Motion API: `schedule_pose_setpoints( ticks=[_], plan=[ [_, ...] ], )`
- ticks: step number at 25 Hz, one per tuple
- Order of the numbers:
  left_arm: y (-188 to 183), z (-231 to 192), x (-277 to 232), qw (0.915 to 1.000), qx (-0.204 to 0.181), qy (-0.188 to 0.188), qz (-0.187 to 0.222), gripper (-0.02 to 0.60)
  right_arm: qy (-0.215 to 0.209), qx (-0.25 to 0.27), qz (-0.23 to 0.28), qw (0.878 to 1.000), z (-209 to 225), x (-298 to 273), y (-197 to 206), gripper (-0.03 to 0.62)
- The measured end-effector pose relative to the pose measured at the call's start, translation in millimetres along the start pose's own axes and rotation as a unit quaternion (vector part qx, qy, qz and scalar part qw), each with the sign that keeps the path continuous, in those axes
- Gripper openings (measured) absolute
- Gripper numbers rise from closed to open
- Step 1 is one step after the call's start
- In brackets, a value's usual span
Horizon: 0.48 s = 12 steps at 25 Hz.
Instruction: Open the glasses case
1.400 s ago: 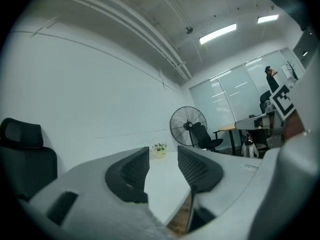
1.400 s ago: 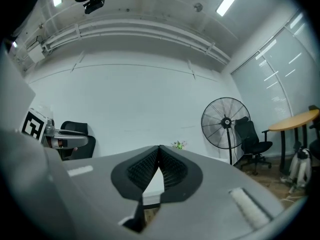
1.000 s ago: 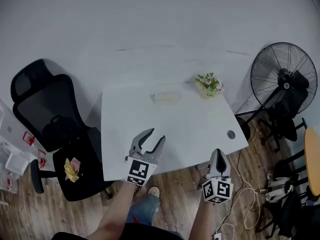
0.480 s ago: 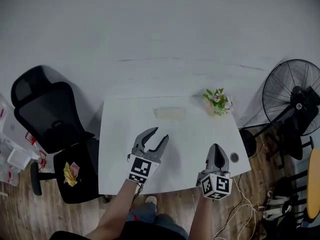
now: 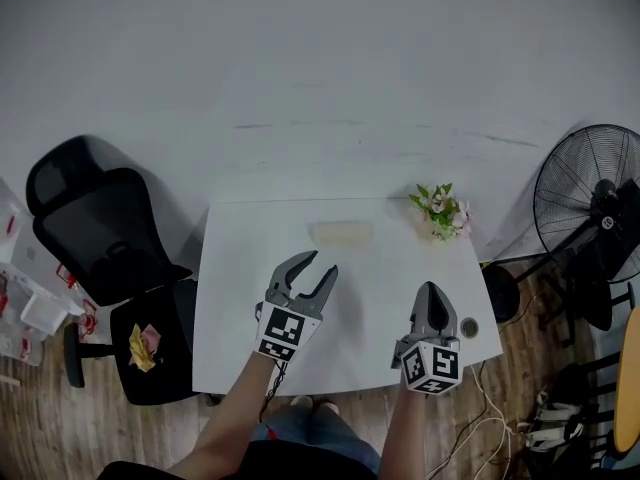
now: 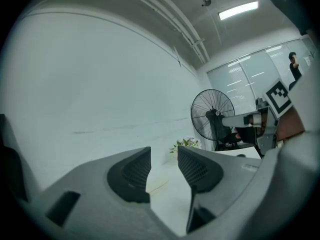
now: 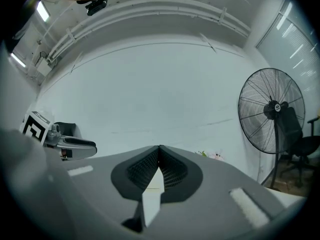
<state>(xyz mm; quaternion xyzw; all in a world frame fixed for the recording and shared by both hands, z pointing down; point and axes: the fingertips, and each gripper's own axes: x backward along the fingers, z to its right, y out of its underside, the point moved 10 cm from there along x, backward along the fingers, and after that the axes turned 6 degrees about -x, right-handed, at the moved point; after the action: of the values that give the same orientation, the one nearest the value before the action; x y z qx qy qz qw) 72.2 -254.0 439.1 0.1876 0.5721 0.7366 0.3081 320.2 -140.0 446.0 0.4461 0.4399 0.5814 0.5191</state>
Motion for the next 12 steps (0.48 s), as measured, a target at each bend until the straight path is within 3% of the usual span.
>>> schedule_pose_setpoints(
  ticks=[8, 12],
  plan=[
    [3.9, -0.8, -45.2, 0.9993, -0.009, -0.002, -0.036, 0.181, -0.035, 0.01, -0.021, 0.999, 22.8, -40.6, -7.2, 0.012],
    [13.7, 1.0, -76.5, 0.9973, -0.038, 0.009, -0.062, 0.183, -0.054, 0.015, -0.036, 0.998, 28.5, -60.0, -1.7, 0.012]
  ],
)
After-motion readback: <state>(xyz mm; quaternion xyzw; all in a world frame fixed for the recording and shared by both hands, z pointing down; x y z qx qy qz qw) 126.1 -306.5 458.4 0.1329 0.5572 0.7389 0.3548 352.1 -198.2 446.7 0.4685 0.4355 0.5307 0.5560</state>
